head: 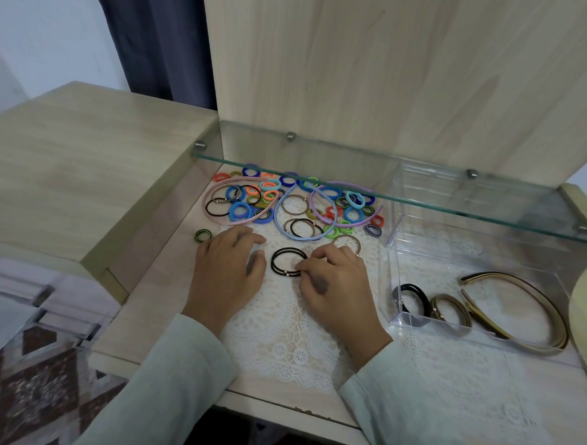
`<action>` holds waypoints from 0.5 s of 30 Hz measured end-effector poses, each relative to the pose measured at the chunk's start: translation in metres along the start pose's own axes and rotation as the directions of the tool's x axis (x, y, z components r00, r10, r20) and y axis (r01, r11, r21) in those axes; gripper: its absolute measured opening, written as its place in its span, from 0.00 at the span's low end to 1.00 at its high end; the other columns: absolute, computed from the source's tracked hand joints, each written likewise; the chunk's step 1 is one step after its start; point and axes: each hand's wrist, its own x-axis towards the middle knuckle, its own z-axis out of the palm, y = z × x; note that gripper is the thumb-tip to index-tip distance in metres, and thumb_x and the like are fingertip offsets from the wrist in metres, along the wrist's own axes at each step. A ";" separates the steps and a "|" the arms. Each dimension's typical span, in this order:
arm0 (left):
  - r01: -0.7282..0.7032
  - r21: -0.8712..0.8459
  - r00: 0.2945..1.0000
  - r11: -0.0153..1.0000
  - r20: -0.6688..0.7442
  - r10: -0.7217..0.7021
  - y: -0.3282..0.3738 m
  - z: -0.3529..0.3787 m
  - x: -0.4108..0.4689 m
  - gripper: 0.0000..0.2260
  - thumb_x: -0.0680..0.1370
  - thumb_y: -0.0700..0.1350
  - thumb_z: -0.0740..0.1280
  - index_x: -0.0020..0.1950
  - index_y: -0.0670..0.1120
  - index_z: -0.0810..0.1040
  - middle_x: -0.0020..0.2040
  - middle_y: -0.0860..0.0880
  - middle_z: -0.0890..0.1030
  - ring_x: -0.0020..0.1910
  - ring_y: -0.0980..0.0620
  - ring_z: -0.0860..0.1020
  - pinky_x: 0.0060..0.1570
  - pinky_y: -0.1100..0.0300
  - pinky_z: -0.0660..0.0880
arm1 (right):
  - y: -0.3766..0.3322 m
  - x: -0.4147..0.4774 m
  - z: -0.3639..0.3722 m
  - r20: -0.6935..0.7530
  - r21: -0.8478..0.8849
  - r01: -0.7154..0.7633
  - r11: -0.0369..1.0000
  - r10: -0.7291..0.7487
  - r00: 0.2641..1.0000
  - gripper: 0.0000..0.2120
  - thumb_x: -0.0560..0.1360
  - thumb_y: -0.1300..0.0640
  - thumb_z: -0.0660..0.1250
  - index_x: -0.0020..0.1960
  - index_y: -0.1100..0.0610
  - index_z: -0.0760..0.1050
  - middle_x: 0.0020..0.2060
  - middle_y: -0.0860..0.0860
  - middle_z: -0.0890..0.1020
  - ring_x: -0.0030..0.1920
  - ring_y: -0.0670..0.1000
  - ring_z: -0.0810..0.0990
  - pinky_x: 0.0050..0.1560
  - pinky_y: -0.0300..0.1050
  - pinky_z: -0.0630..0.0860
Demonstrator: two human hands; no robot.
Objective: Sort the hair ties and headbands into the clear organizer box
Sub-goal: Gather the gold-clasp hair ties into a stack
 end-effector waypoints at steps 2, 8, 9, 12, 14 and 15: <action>0.010 0.010 1.000 1.000 -0.027 -0.009 0.001 -0.001 0.001 0.13 0.75 0.51 0.60 0.56 0.54 0.79 0.58 0.55 0.78 0.60 0.53 0.75 0.61 0.51 0.66 | -0.001 -0.001 0.000 -0.029 0.026 -0.013 1.000 0.013 0.999 0.10 0.72 0.53 0.64 0.47 0.50 0.83 0.42 0.44 0.77 0.42 0.47 0.72 0.42 0.47 0.69; 0.125 0.019 0.975 0.992 -0.188 -0.120 -0.005 -0.009 0.020 0.12 0.76 0.45 0.61 0.55 0.45 0.79 0.54 0.46 0.80 0.52 0.43 0.78 0.50 0.49 0.73 | 0.000 0.002 0.000 -0.142 0.030 -0.123 0.992 0.126 0.982 0.10 0.72 0.54 0.62 0.49 0.53 0.81 0.42 0.46 0.77 0.45 0.50 0.73 0.42 0.48 0.69; 0.127 0.045 0.972 0.991 -0.207 -0.115 -0.009 -0.009 0.025 0.14 0.75 0.45 0.60 0.55 0.42 0.80 0.53 0.43 0.80 0.50 0.40 0.78 0.48 0.48 0.75 | 0.000 0.003 0.001 -0.154 0.013 -0.152 0.988 0.152 0.976 0.10 0.72 0.55 0.63 0.49 0.53 0.80 0.42 0.47 0.77 0.45 0.51 0.74 0.42 0.48 0.69; 0.113 0.104 0.971 0.988 -0.221 -0.088 -0.023 -0.011 0.042 0.15 0.75 0.42 0.59 0.51 0.36 0.81 0.47 0.36 0.79 0.42 0.35 0.77 0.40 0.47 0.75 | 0.002 0.004 0.003 -0.172 -0.056 -0.212 0.976 0.200 0.965 0.09 0.71 0.57 0.64 0.49 0.54 0.79 0.43 0.48 0.77 0.46 0.52 0.74 0.42 0.46 0.67; 0.135 0.131 0.981 0.982 -0.157 -0.113 -0.029 -0.017 0.057 0.15 0.75 0.43 0.59 0.49 0.36 0.82 0.46 0.36 0.79 0.41 0.34 0.78 0.41 0.46 0.77 | 0.003 0.004 0.003 -0.177 -0.101 -0.239 0.966 0.219 0.960 0.09 0.71 0.57 0.64 0.50 0.55 0.79 0.45 0.49 0.78 0.47 0.52 0.73 0.43 0.45 0.66; 0.168 0.147 0.982 0.975 -0.112 -0.152 -0.030 -0.022 0.063 0.14 0.76 0.43 0.60 0.50 0.37 0.83 0.47 0.36 0.80 0.43 0.35 0.78 0.44 0.45 0.78 | 0.003 0.004 0.005 -0.180 -0.121 -0.251 0.961 0.227 0.957 0.10 0.71 0.57 0.64 0.51 0.55 0.78 0.46 0.50 0.78 0.48 0.52 0.73 0.44 0.45 0.65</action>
